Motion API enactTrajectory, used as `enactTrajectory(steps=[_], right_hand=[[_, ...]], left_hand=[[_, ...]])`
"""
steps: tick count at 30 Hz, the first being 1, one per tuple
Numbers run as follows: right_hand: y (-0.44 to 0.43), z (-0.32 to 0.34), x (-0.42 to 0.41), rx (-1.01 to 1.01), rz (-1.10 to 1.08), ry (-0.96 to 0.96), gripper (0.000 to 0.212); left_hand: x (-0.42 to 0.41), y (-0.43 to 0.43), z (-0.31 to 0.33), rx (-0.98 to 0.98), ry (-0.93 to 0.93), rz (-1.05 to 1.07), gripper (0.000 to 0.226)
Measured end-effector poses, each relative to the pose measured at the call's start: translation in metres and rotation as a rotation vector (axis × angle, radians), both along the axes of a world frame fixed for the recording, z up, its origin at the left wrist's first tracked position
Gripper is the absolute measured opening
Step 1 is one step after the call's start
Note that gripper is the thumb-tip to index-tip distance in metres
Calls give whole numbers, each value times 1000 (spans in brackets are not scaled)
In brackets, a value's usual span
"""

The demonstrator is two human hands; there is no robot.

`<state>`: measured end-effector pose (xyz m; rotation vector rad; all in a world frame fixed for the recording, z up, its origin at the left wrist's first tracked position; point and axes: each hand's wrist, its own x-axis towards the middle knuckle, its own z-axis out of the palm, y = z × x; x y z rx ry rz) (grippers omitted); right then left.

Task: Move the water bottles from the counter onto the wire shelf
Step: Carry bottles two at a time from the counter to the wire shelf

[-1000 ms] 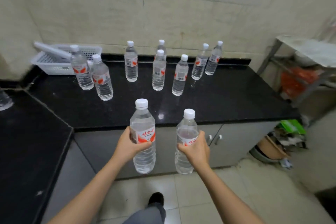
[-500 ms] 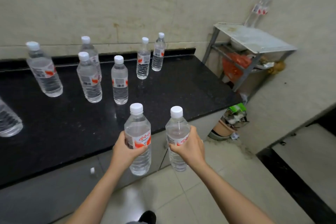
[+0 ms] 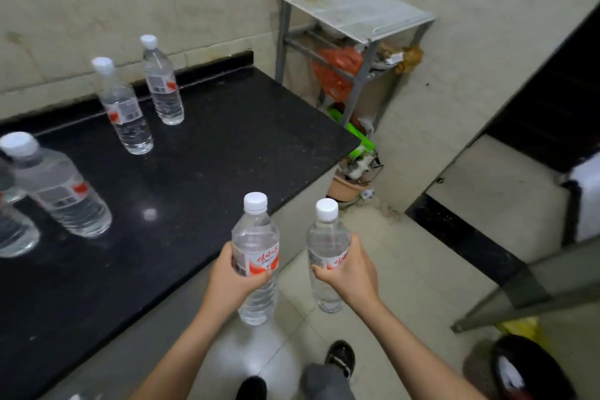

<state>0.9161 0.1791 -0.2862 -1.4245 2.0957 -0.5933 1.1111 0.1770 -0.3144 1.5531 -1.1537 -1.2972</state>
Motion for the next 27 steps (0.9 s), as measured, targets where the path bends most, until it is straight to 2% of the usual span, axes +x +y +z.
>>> enactTrajectory(steps=[9, 13, 15, 24, 27], right_hand=[[-57, -1, -142, -101, -89, 14, 61], [-94, 12, -205, -154, -84, 22, 63], [-111, 17, -234, -180, -73, 14, 65], [-195, 21, -312, -192, -88, -35, 68], [-236, 17, -323, -208, -76, -60, 71]], left_hand=[[-146, -95, 11, -94, -38, -109, 50], [-207, -133, 25, -106, -17, -101, 75], [-233, -148, 30, -118, -27, -77, 81], [-295, -205, 39, -129, -30, 1, 83], [-305, -238, 45, -166, -3, 37, 72]])
